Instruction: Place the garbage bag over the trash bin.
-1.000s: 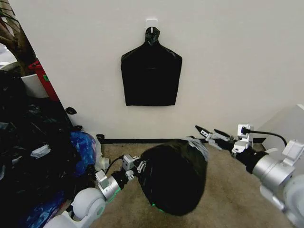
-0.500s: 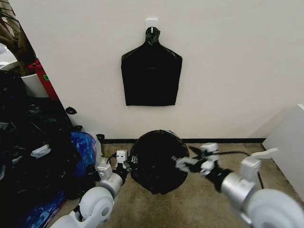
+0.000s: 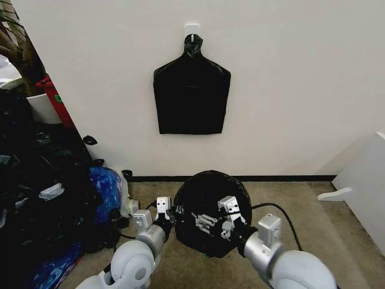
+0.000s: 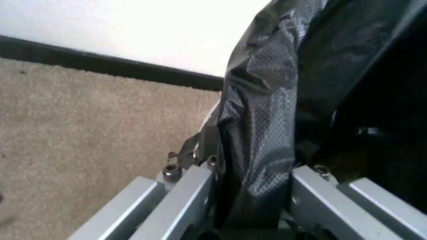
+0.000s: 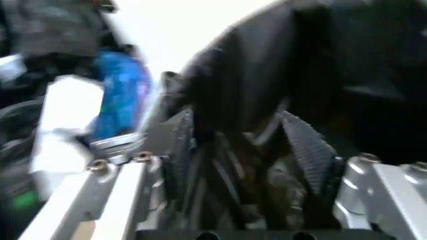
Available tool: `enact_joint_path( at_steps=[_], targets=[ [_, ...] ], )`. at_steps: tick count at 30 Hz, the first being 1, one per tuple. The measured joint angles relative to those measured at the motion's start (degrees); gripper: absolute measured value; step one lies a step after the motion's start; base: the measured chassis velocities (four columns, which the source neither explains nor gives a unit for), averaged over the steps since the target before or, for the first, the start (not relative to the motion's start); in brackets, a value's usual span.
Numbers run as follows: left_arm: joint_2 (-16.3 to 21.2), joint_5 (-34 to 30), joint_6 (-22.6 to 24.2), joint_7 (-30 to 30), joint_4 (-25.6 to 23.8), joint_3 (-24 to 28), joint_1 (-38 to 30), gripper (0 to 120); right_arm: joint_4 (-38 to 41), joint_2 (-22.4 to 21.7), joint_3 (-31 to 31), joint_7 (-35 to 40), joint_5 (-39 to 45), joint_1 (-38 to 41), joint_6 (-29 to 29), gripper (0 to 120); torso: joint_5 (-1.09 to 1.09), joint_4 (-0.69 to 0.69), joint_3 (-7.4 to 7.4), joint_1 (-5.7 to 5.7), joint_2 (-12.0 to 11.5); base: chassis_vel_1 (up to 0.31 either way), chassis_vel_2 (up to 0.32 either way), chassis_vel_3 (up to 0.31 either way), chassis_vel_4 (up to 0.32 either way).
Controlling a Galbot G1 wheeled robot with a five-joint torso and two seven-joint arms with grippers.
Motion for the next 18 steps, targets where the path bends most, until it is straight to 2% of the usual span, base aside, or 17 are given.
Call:
enact_joint_path(
  at_steps=[2,4,6,10,12,14,18],
  targets=[
    [-0.2,0.3,-0.1,0.0,0.4,0.2,-0.2,0,-2.1,1.3,-1.5,3.6,1.4,2.4,-0.2,40,0.01,0.01,0.00,0.00,0.0,0.000,0.000,0.000,0.000],
    [-0.3,0.4,-0.1,0.0,0.4,0.3,-0.3,0,-2.6,1.7,-1.8,4.2,1.5,2.9,-0.2,37,0.00,0.02,0.00,0.00,0.0,0.000,0.000,0.000,0.000],
    [-0.7,1.0,-0.2,0.1,0.9,0.4,-0.4,0,-4.7,2.6,-2.8,5.3,1.7,4.5,-0.3,26,0.01,0.01,0.00,0.00,0.0,0.000,0.000,0.000,0.000],
    [-1.2,1.8,-0.3,0.4,1.2,0.4,-0.4,0,-7.0,3.3,-3.9,5.6,1.5,5.8,-0.2,11,0.00,0.01,0.00,0.00,0.0,0.000,0.000,0.000,0.000],
    [-1.3,2.0,-0.3,0.4,1.2,0.4,-0.4,0,-7.3,3.4,-4.0,5.6,1.5,5.9,-0.2,9,0.00,0.01,0.00,0.00,0.0,0.000,0.000,0.000,0.000],
    [-1.6,2.8,-0.4,0.7,1.2,0.4,-0.1,0,-9.0,3.7,-4.5,5.7,1.3,6.7,0.1,0,0.00,0.00,0.00,0.00,0.0,0.000,0.000,0.000,0.000],
    [-1.7,5.8,-0.6,2.0,1.2,0.6,0.4,0,-13.0,4.5,-5.4,6.1,0.8,9.2,0.8,0,0.00,0.01,0.00,0.00,0.0,0.000,0.000,0.000,0.000]
  ],
)
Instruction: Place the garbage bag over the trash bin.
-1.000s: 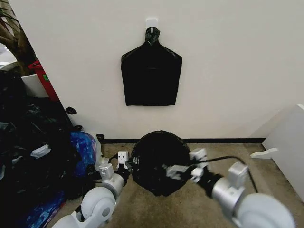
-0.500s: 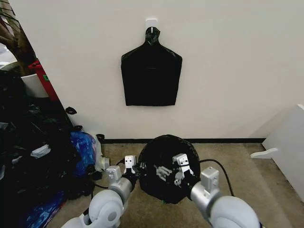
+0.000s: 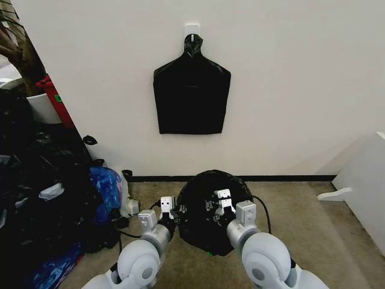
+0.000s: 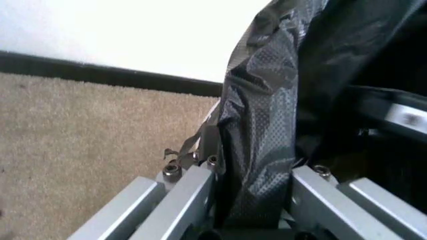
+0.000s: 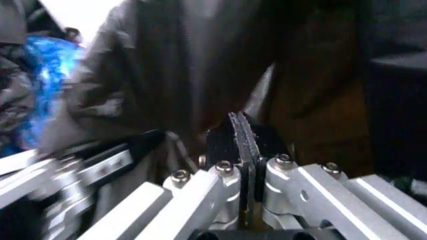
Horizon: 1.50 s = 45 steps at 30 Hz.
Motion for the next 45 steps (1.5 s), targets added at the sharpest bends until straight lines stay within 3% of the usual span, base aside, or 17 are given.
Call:
enact_joint_path(
  at_steps=[15,27,45],
  targets=[
    [0.0,10.6,-3.1,5.3,0.7,0.5,-0.1,0,-9.0,2.8,-2.8,8.1,2.1,4.6,2.0,0,0.00,0.00,0.00,0.00,0.0,0.000,0.000,0.000,0.000],
    [-0.7,16.5,-6.9,6.9,4.6,-0.2,-1.5,0,-0.5,0.9,-3.8,11.1,9.0,2.4,0.3,0,-0.01,-0.01,-0.01,0.00,0.0,0.000,0.000,0.000,0.000],
    [0.5,22.0,-9.2,8.6,1.2,-0.4,0.8,0,-16.3,7.8,-3.6,17.6,12.6,8.8,2.3,0,0.00,0.00,-0.01,0.00,0.0,0.000,0.000,0.000,0.000]
  ],
)
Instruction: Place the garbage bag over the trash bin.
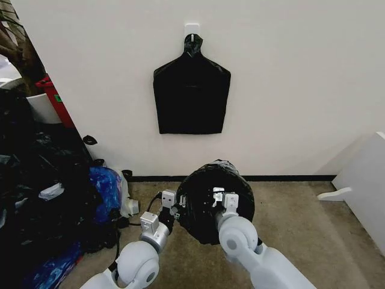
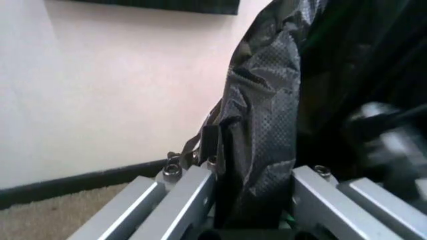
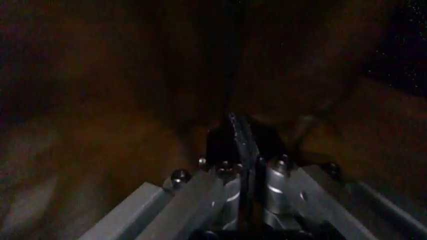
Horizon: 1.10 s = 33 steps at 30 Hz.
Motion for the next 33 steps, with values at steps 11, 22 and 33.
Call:
enact_joint_path(
  at_steps=[11,22,33],
  targets=[
    [0.6,1.9,-0.9,0.7,-2.0,-0.2,1.8,0,-7.7,3.1,2.0,0.8,-2.5,1.7,2.2,0,0.00,0.00,0.00,0.00,0.0,0.000,0.000,0.000,0.000],
    [0.2,1.2,-0.9,0.3,-0.5,0.0,1.1,0,0.2,2.1,0.5,2.1,-0.4,0.0,2.3,0,0.00,-0.01,0.00,0.00,0.0,0.000,0.000,0.000,0.000],
    [-0.3,0.2,-0.5,-0.5,0.5,0.1,1.4,0,4.1,1.8,-0.7,2.9,2.2,0.9,1.9,0,0.00,0.00,0.00,0.00,0.0,0.000,0.000,0.000,0.000]
  ],
)
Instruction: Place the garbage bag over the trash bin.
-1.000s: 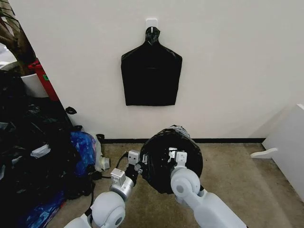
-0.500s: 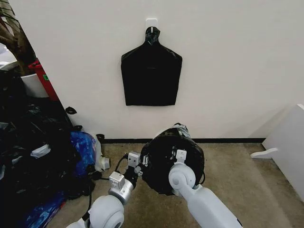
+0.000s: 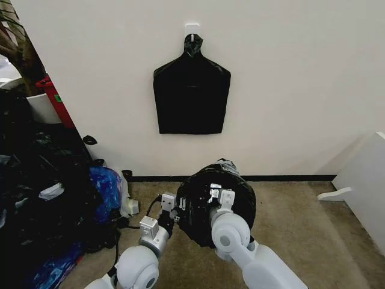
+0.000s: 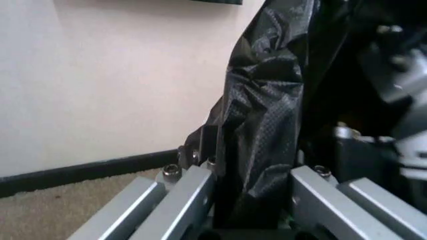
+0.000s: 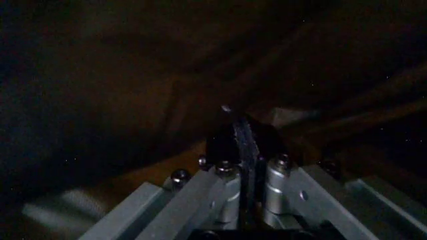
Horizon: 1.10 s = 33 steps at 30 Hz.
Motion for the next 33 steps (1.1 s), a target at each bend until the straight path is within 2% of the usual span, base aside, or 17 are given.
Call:
enact_joint_path(
  at_steps=[11,21,25,33],
  targets=[
    [0.3,0.1,0.1,0.4,-1.8,0.4,0.6,0,-7.2,2.3,2.1,-0.4,1.6,3.0,0.7,0,0.01,0.00,0.00,0.00,0.0,0.000,0.000,0.000,0.000],
    [0.4,-0.2,0.1,0.7,-3.4,0.3,2.0,0,-11.8,3.7,3.8,-2.4,-0.8,3.2,0.9,0,0.01,0.00,0.00,0.00,0.0,0.000,0.000,0.000,0.000],
    [0.5,-0.4,0.1,0.8,-3.6,0.2,2.1,0,-11.4,3.4,4.0,-2.6,-1.1,2.5,1.0,0,0.01,0.00,0.00,0.00,0.0,0.000,0.000,0.000,0.000],
    [-0.2,-1.0,0.0,0.0,-2.4,0.1,1.6,0,-2.4,1.8,1.5,-2.4,-0.9,-0.4,0.2,0,0.00,0.00,0.00,0.00,0.0,0.000,0.000,0.000,0.000]
  ],
)
